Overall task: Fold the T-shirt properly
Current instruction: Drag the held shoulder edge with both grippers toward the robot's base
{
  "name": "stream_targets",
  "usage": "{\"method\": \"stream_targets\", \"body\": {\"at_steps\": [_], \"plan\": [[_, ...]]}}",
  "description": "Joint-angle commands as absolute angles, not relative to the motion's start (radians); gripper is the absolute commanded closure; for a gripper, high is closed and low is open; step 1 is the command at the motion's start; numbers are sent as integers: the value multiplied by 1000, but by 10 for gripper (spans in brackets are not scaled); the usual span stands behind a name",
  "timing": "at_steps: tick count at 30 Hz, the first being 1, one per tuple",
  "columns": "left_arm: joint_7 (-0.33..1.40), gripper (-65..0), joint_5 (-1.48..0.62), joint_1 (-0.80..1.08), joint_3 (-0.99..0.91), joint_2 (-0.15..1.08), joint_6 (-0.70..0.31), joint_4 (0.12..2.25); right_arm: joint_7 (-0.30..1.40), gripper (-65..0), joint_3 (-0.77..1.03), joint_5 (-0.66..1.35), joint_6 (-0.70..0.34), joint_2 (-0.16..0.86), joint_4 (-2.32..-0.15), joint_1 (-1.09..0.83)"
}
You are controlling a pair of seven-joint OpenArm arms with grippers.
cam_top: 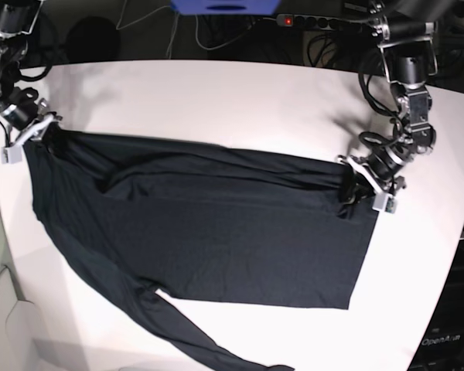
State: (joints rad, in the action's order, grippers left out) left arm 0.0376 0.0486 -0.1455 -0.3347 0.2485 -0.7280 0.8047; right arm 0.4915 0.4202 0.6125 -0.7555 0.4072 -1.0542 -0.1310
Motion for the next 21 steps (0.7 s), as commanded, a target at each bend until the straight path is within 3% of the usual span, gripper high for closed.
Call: {"method": "stream_targets", "body": {"at_steps": [1, 9, 21], "plan": [[746, -93, 266, -62, -325, 249, -698, 756, 657, -62, 394, 467, -698, 412, -1036, -163], [746, -93, 259, 30, -326, 269, -698, 782, 656, -62, 369, 467, -698, 398, -1036, -197], [915, -93, 257, 237, -328, 265, -698, 1185, 579, -62, 355, 469, -698, 377, -1038, -272]]}}
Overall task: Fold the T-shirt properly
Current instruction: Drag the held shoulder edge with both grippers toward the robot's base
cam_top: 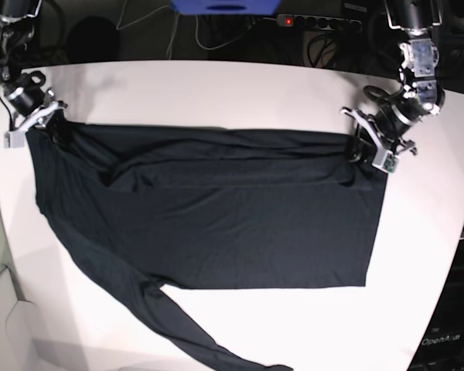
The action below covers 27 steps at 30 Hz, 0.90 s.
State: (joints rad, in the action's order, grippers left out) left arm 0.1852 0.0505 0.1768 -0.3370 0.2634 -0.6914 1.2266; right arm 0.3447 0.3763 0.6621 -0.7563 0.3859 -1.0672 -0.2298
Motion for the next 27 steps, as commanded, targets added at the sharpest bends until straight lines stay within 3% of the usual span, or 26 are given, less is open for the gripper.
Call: {"method": "stream_targets", "body": {"at_steps": [1, 14, 27], "plan": [[923, -93, 257, 248, -328, 265, -698, 1204, 579, -62, 355, 469, -698, 374, -1038, -280], [920, -93, 268, 306, -466, 286, -698, 1250, 420, -61, 364, 469, -698, 344, -1038, -420], [917, -93, 266, 340, -469, 291, -698, 1253, 298, -61, 363, 472, -698, 308, -1038, -516]]}}
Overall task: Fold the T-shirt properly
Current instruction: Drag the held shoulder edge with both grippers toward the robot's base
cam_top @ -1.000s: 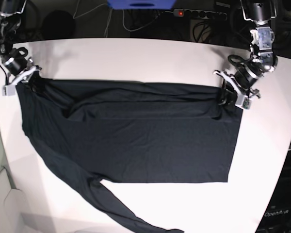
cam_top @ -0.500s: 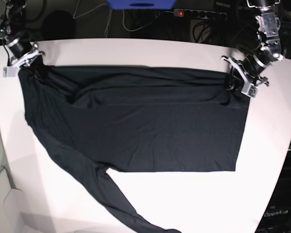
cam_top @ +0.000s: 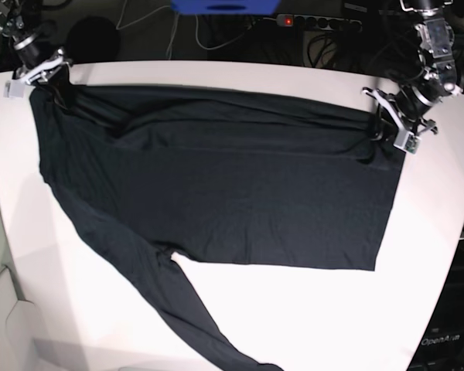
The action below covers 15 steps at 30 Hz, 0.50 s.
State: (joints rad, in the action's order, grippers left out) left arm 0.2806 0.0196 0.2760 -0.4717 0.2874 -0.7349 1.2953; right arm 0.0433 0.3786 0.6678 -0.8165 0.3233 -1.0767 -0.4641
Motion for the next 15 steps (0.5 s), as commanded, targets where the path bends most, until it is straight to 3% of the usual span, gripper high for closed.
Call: {"method": "stream_targets", "body": {"at_steps": [1, 15], "plan": [[917, -93, 266, 354, -469, 291, -698, 1253, 295, -61, 363, 470, -698, 300, -1038, -519], [917, -93, 266, 441, -568, 285, -698, 1334, 260, -61, 364, 469, -698, 295, -1038, -524]]}}
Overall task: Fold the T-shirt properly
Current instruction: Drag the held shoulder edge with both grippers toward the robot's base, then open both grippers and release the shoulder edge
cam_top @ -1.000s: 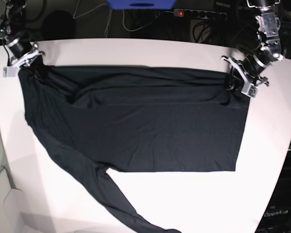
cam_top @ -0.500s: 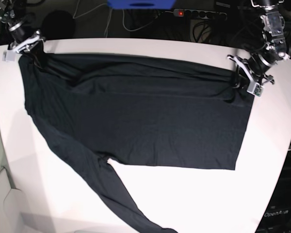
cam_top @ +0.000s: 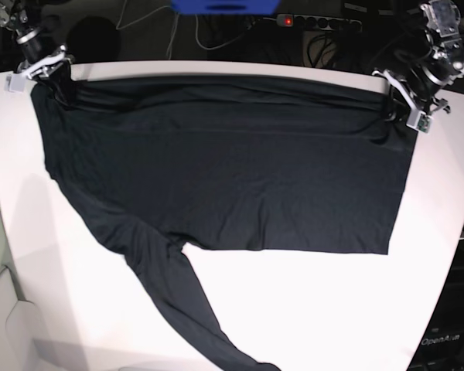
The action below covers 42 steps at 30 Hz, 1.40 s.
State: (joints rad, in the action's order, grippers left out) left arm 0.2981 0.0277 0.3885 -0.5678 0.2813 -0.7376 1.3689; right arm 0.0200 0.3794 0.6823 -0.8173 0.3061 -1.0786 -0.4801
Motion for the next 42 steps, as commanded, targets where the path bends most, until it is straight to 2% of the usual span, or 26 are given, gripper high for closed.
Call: {"method": "stream_targets", "body": {"at_steps": [1, 11, 20, 32, 42], "plan": [[917, -93, 266, 441, -568, 285, -698, 1346, 259, -61, 364, 472, -698, 294, -1038, -524], [926, -93, 266, 381, -565, 237, -698, 1394, 174, -61, 366, 475, -698, 283, -1055, -522], [926, -93, 262, 346, -561, 234, -698, 1391, 177, -61, 395, 472, -698, 243, -1326, -556], [928, -93, 266, 332, -567, 209, -698, 1395, 182, -61, 437, 470, -698, 226, -1491, -559], [931, -93, 266, 340, -567, 154, -698, 1589, 183, -61, 486, 470, -698, 226, -1567, -561]]}}
